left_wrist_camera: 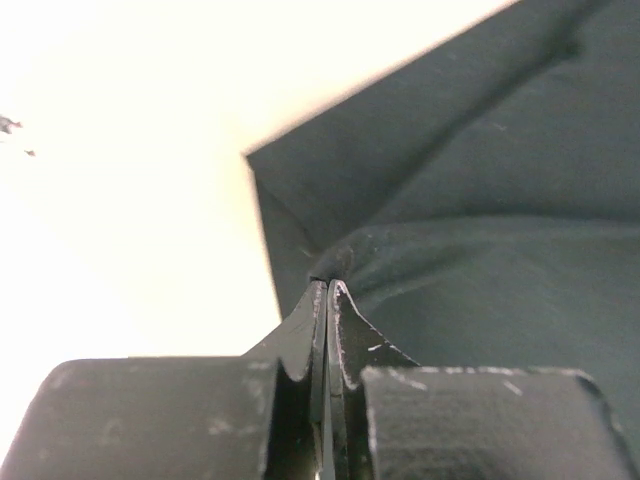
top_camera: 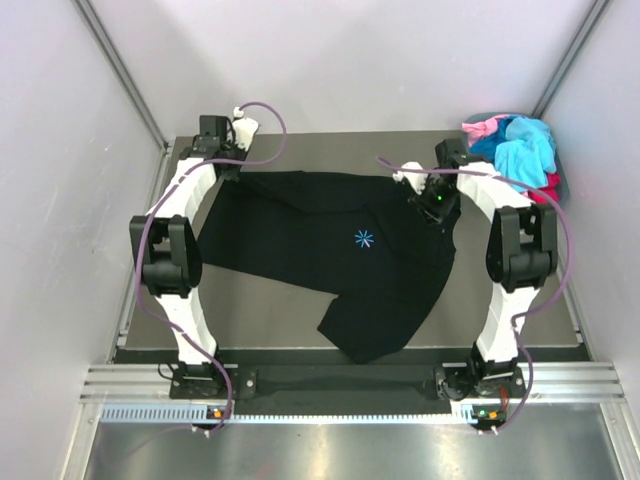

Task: Fold and stack the t-shirts
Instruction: Fold the tshirt

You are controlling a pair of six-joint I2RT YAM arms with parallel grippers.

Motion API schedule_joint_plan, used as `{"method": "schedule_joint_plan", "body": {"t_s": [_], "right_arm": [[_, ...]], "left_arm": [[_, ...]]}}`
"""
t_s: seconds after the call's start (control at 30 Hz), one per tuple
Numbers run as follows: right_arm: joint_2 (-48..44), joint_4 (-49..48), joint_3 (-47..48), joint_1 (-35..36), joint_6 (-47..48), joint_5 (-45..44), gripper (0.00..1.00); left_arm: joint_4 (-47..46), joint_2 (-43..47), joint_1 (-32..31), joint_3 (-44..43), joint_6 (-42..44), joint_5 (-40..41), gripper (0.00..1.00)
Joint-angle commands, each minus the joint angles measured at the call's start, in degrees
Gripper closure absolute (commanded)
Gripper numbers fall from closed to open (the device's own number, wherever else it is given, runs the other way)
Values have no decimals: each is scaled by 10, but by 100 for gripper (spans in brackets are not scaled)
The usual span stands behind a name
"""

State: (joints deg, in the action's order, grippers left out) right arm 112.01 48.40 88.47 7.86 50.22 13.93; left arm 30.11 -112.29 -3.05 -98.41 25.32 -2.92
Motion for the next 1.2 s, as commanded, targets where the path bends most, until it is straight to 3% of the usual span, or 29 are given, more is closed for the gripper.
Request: {"method": "schedule_joint_plan", "body": {"t_s": [0.0,0.23,0.47,0.77,1.17], "right_arm": [[36,-8,65,-16,-25,5,63],[67,60,108,-35,0,42,63],[-37,98,-24,-25,158,83,61],[-105,81,-144,-11,200,77,58],[-92,36,-175,17,191,59,56]], "left_arm": [[-122,34,1,70,59,43,100],[-183,52,2,94,162,36,100],[-171,34,5,64,136,32,100],[-155,22,4,53,71,32,100],[-146,39,3,77,68,37,100]]}}
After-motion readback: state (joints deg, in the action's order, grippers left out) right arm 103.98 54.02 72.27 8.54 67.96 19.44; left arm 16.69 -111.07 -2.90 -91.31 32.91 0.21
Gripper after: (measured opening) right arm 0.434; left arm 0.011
